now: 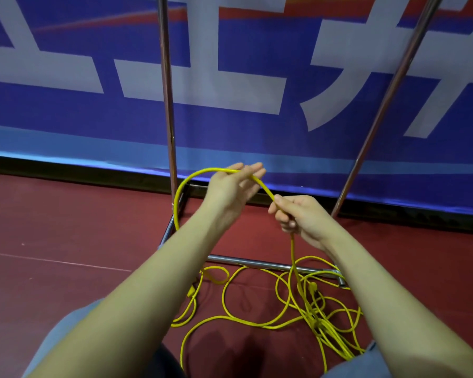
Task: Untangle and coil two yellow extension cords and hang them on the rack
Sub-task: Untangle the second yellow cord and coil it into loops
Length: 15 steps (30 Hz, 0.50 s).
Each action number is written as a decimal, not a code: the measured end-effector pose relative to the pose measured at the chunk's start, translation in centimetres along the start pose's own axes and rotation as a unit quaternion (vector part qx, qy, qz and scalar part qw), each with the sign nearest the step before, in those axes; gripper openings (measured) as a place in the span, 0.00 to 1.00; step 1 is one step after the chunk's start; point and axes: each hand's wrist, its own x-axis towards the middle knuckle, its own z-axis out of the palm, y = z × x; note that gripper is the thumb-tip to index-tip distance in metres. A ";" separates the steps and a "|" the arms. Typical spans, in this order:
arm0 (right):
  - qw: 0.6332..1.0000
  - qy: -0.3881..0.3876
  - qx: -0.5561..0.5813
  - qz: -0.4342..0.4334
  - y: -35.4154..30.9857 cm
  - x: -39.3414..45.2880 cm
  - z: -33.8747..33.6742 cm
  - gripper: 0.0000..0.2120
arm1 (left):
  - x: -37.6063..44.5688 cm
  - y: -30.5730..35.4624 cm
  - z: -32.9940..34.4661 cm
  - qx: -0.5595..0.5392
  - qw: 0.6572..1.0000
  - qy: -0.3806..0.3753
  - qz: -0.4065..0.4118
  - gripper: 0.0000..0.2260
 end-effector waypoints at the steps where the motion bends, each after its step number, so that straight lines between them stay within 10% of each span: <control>1: 1.000 -0.001 0.001 0.000 -0.1 0.0 0.1 0.15 | -0.3 -0.6 0.1 0.014 1.000 -0.012 -0.004 0.11; 15: 0.998 -0.002 0.015 0.064 2.2 0.1 -1.0 0.16 | 1.5 2.6 -1.0 -0.106 0.990 0.010 0.096 0.09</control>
